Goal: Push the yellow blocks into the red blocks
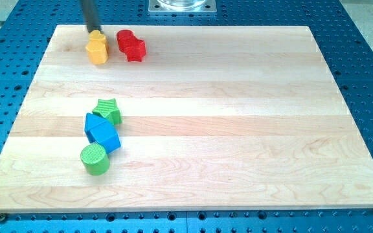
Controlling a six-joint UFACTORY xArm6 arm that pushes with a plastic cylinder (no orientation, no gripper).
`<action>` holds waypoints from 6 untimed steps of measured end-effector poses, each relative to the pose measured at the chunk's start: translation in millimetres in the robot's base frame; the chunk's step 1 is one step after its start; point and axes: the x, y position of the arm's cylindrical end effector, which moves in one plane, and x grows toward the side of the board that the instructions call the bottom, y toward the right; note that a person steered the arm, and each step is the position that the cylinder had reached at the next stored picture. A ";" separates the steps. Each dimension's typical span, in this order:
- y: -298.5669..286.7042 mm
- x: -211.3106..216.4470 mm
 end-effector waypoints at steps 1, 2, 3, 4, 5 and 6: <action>30.6 39.4; 47.3 55.9; -6.8 86.6; 18.6 103.1; 49.4 103.5; 53.5 126.4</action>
